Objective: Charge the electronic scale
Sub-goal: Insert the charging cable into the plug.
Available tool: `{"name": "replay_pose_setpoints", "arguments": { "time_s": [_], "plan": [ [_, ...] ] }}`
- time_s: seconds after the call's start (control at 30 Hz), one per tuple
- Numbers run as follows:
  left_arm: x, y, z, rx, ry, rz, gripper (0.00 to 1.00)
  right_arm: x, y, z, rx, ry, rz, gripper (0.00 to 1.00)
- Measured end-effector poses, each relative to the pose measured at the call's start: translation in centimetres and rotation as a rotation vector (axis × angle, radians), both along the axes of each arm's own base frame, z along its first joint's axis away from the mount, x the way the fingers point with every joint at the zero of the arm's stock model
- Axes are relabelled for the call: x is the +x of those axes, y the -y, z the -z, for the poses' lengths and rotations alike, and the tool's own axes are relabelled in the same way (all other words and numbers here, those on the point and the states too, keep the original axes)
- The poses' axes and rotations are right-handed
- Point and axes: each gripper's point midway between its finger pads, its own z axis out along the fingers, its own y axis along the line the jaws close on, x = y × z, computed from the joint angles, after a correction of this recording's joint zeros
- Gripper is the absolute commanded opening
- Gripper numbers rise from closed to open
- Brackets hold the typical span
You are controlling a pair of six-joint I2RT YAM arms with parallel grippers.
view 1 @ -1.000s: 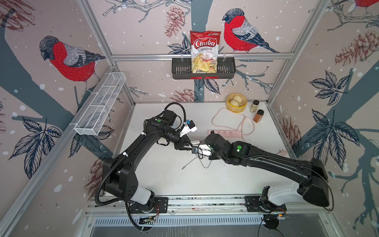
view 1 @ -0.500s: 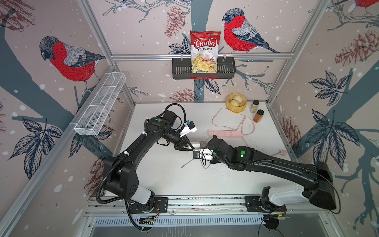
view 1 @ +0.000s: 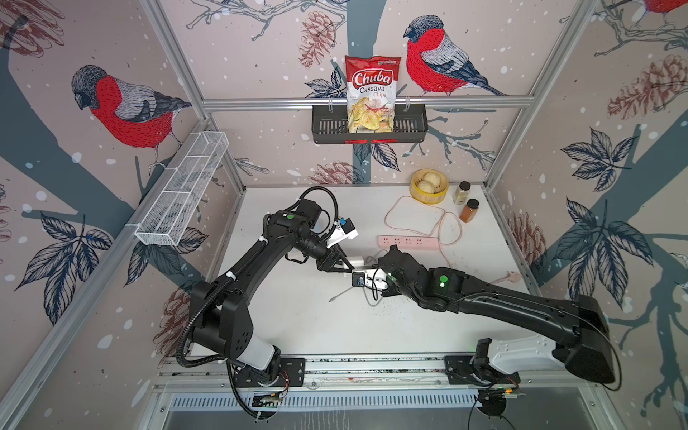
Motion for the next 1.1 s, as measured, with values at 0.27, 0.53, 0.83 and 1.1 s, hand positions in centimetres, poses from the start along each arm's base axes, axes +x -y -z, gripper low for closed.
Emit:
{"name": "replay_pose_setpoints", "arguments": {
  "time_s": [0.27, 0.53, 0.83, 1.1],
  "plan": [
    [-0.3, 0.1, -0.2, -0.017, -0.003, 0.014, 0.00, -0.6, 0.1, -0.2, 0.028, -0.021, -0.020, 0.00],
    [-0.8, 0.6, -0.6, -0.040, 0.000, 0.035, 0.00, -0.7, -0.5, 0.2, 0.063, -0.036, -0.033, 0.02],
    [-0.4, 1.2, -1.4, -0.098, 0.065, 0.032, 0.00, 0.7, 0.5, -2.3, 0.283, -0.138, 0.017, 0.55],
    [0.4, 1.4, -2.6, -0.139, 0.182, 0.038, 0.00, 0.0, 0.3, -8.4, 0.565, -0.239, -0.078, 0.51]
  ]
}}
